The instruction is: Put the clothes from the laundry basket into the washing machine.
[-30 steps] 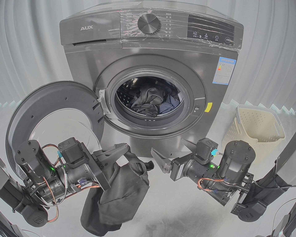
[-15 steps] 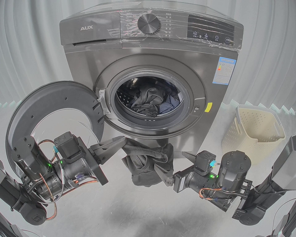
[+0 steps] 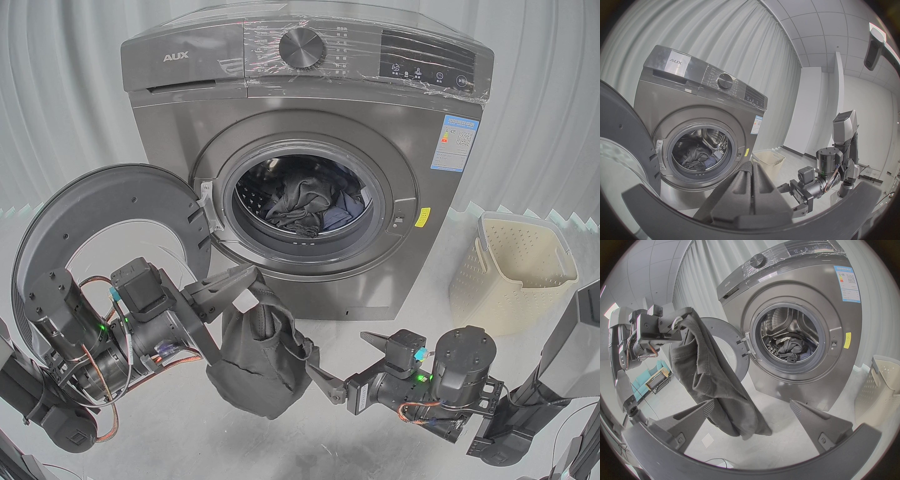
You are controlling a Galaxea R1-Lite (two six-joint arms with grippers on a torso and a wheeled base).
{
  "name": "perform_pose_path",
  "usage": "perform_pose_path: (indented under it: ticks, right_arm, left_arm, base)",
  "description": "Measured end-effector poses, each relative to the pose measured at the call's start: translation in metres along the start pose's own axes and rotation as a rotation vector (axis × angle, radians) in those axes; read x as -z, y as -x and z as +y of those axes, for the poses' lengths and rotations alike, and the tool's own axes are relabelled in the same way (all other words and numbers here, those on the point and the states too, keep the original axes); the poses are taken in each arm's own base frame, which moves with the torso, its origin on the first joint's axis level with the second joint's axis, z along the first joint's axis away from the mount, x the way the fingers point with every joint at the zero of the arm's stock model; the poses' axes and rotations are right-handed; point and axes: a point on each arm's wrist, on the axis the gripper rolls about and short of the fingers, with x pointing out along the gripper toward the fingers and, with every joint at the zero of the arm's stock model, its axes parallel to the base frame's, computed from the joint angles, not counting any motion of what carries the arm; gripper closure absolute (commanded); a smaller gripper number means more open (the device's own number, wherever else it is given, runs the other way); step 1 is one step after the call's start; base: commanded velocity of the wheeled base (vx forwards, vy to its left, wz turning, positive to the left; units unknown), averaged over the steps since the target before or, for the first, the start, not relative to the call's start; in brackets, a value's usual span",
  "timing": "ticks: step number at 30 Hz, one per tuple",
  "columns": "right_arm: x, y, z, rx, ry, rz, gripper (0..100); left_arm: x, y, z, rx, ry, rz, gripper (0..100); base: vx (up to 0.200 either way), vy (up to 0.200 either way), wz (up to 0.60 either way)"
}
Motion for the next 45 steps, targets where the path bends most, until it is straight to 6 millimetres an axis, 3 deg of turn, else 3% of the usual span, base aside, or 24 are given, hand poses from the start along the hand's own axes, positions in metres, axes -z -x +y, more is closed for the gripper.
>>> perform_pose_path:
  ticks: [16,23,35,45]
  right_arm:
    - [0.014,0.005,0.007,-0.056,0.014,0.055,0]
    - [0.016,-0.01,0.012,-0.067,0.018,0.041,0]
    - [0.006,-0.055,0.014,-0.051,0.028,-0.055,0]
    - [0.014,-0.059,0.025,-0.076,0.025,-0.06,0]
  left_arm:
    - [0.001,0.0,0.001,-0.003,0.001,0.004,100]
    - [0.001,0.0,0.0,-0.001,0.001,0.005,100]
    - [0.001,-0.001,-0.001,0.005,0.003,0.004,100]
    - [0.001,-0.001,0.0,0.001,0.002,0.005,100]
  base:
    - [0.0,0.0,0.0]
    - [0.0,0.0,0.0]
    - [0.0,0.0,0.0]
    - [0.0,0.0,0.0]
